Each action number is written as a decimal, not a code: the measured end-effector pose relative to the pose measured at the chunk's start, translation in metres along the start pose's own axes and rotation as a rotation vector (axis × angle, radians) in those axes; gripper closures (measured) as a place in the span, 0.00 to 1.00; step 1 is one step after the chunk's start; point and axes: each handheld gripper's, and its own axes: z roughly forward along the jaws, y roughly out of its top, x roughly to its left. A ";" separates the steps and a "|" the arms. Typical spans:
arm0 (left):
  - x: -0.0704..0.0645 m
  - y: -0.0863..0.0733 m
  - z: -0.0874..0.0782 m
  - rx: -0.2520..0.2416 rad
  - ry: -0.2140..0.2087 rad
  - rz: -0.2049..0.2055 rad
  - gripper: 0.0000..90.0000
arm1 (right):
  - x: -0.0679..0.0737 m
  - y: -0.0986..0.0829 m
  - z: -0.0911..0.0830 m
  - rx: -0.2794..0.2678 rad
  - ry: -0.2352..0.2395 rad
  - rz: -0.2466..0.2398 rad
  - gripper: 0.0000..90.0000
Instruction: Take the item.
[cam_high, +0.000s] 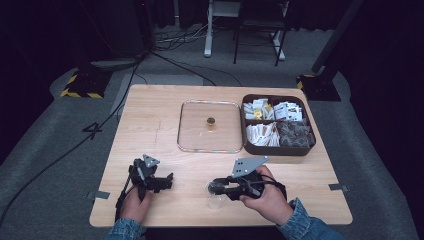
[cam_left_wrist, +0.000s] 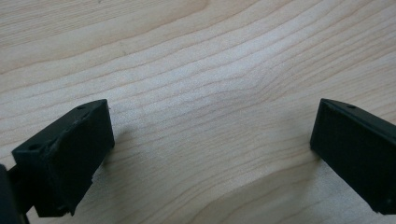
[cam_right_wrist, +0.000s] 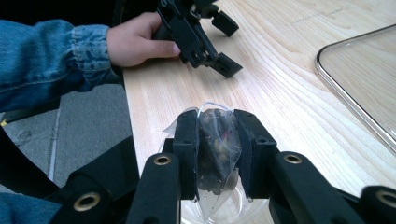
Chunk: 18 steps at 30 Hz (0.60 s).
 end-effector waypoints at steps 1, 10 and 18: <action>0.000 0.000 0.000 0.000 -0.001 -0.002 0.00 | 0.000 -0.001 0.001 0.005 -0.004 -0.003 0.80; 0.000 0.000 0.000 -0.001 0.000 -0.004 0.00 | 0.001 -0.005 0.008 0.037 -0.009 -0.007 0.71; 0.000 0.001 0.000 0.000 -0.003 0.000 0.00 | -0.001 -0.002 0.003 -0.045 -0.034 -0.001 0.45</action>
